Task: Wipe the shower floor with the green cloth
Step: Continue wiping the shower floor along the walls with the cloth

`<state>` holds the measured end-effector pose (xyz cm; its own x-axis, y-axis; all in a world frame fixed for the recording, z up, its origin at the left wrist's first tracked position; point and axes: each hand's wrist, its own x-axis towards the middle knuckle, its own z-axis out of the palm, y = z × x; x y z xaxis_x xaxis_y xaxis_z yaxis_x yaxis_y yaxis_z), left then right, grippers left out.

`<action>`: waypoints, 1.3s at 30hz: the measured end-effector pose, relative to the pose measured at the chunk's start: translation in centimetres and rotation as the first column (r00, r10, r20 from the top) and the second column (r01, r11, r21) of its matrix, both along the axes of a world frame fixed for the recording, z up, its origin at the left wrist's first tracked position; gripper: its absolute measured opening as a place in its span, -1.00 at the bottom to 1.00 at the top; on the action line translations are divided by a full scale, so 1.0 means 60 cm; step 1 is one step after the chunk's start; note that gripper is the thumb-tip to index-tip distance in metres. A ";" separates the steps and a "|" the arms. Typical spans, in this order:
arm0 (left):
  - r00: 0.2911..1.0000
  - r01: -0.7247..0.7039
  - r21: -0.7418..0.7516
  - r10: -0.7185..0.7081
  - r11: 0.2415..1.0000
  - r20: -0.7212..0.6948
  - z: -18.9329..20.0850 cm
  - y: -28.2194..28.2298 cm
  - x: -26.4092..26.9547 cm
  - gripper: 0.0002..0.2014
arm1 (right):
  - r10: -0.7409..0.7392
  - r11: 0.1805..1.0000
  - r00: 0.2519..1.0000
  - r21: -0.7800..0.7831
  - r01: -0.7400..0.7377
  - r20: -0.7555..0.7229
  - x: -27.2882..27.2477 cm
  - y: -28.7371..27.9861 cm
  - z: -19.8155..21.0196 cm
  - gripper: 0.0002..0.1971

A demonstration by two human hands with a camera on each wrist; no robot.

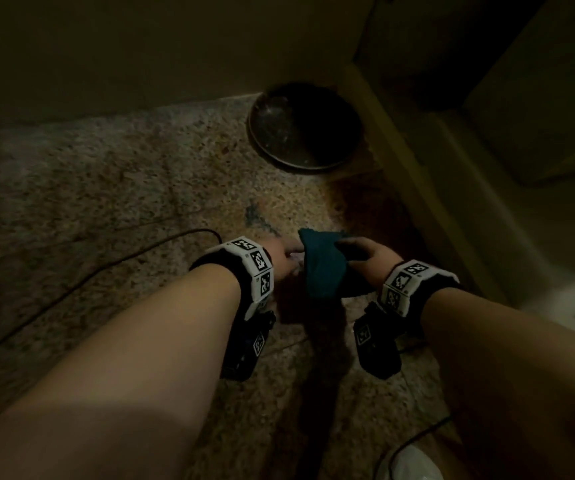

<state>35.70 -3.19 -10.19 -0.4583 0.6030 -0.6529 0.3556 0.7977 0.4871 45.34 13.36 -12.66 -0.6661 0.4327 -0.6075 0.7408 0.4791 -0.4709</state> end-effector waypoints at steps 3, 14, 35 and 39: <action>0.987 0.101 -0.186 -0.121 0.977 -0.102 -0.042 0.036 0.014 -0.55 | 0.185 0.943 0.939 0.217 -0.252 0.289 0.025 0.052 -0.046 -0.52; 0.944 0.149 -0.581 -0.290 0.800 -0.158 -0.060 0.080 0.031 -0.37 | 0.729 0.582 0.547 0.047 -0.812 0.411 0.031 0.067 -0.098 -0.20; 0.926 0.220 -0.597 -0.358 0.771 -0.121 -0.135 0.102 0.032 -0.30 | 0.754 0.563 0.574 0.136 -0.815 0.319 0.042 0.062 -0.161 -0.26; 0.910 0.236 -0.622 -0.394 0.747 -0.127 -0.154 0.124 0.042 -0.22 | 0.769 0.529 0.560 0.185 -0.828 0.308 0.050 0.070 -0.170 -0.32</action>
<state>38.20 4.27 -19.43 -0.4966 0.2810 -0.8212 0.6777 0.7166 -0.1647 48.31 17.53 -22.83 -0.7189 -0.0649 -0.6920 0.0281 0.9921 -0.1222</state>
